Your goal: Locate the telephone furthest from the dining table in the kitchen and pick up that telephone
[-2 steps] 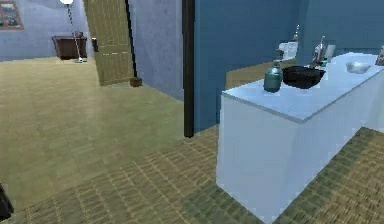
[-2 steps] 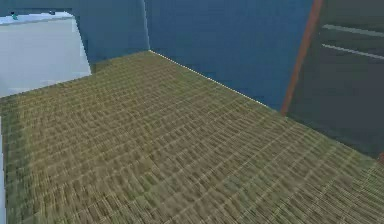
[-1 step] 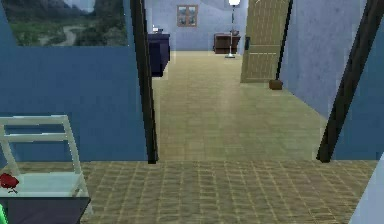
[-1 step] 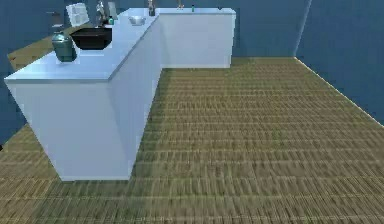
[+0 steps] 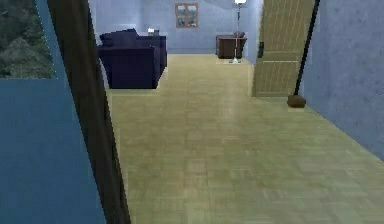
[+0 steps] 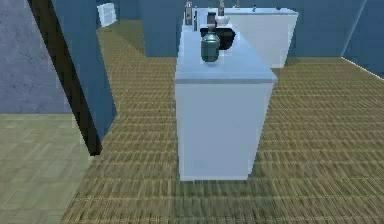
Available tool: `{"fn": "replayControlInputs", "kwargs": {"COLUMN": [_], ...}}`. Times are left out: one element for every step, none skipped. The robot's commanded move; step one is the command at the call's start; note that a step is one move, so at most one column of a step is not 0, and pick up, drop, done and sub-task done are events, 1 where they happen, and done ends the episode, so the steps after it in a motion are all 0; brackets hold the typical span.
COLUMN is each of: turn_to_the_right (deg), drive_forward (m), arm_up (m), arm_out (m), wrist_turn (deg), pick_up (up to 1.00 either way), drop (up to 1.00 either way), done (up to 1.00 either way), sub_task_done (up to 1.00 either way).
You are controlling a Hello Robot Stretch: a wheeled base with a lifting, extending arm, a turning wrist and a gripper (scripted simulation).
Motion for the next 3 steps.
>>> {"fn": "replayControlInputs", "kwargs": {"turn_to_the_right": [-12.0,0.0,-45.0], "drive_forward": [0.00,0.15,0.00], "arm_up": [0.00,0.00,0.00], "arm_out": [0.00,0.00,0.00], "wrist_turn": [0.0,0.0,0.0], "pick_up": [0.00,0.00,0.00], "drop": [0.00,0.00,0.00], "done": [0.00,0.00,0.00], "sub_task_done": [0.00,0.00,0.00]}}
